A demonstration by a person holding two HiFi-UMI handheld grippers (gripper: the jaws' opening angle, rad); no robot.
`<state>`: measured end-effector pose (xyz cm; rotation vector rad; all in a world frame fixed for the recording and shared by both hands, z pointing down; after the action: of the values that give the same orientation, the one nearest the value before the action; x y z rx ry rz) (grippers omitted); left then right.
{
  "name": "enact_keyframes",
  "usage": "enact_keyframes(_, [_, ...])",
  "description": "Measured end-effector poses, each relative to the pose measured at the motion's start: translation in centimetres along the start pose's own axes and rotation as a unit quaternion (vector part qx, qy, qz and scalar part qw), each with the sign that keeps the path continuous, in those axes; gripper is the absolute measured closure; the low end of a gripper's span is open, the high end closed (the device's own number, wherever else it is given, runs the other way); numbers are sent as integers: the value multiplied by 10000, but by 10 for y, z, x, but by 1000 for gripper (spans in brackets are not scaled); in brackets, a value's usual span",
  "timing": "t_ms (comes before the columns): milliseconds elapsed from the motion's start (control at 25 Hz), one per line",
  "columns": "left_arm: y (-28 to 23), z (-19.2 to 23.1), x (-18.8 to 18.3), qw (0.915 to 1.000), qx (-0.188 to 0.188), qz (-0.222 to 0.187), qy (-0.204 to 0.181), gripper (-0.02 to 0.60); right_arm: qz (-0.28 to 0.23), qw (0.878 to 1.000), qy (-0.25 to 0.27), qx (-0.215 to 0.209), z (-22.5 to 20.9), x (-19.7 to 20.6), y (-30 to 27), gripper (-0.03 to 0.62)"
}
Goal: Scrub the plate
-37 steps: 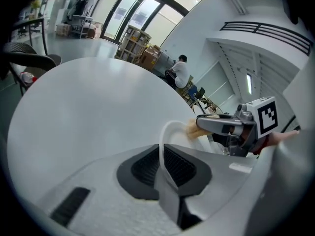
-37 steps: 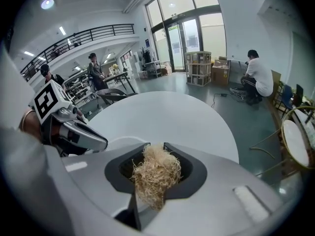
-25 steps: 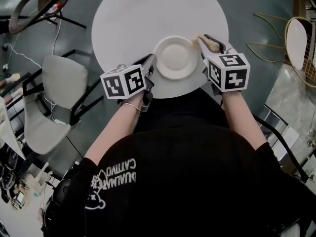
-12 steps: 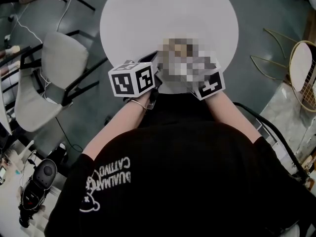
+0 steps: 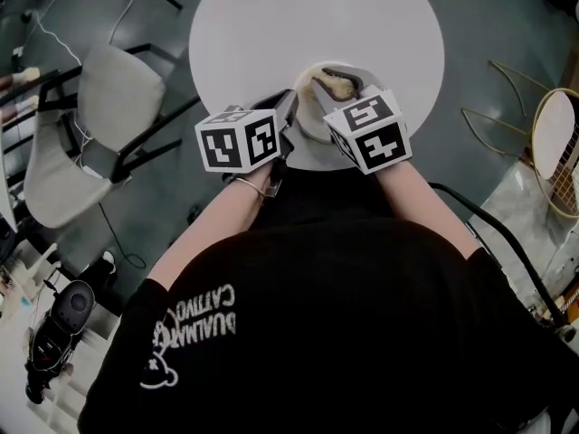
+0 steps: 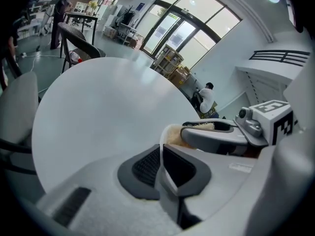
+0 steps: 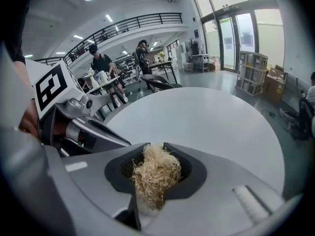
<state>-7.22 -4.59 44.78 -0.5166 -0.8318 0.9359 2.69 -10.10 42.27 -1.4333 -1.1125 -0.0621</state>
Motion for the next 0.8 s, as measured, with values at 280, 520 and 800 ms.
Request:
enact_keyframes(280, [3, 5, 1, 9998, 50, 11, 189, 564, 163, 9993, 13, 331, -10, 8, 8, 508])
enact_keyframes(520, [2, 8, 1, 9998, 72, 102, 154, 565, 209, 9969, -73, 759, -27, 18, 21, 508])
enact_keyframes(800, [4, 4, -3, 9999, 67, 156, 13, 563, 305, 9932, -101, 1118, -37, 26, 38, 508])
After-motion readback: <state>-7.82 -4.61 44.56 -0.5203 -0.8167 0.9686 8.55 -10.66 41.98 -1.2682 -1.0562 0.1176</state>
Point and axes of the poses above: the fingertips, and each gripper's own axes: y backward along the fingers, z to its left, x out of its underside, the point moved 6 cm from there along y, backward along the fingers, and after that the axes turned 1 degree about -y, right-handed, at the moved point
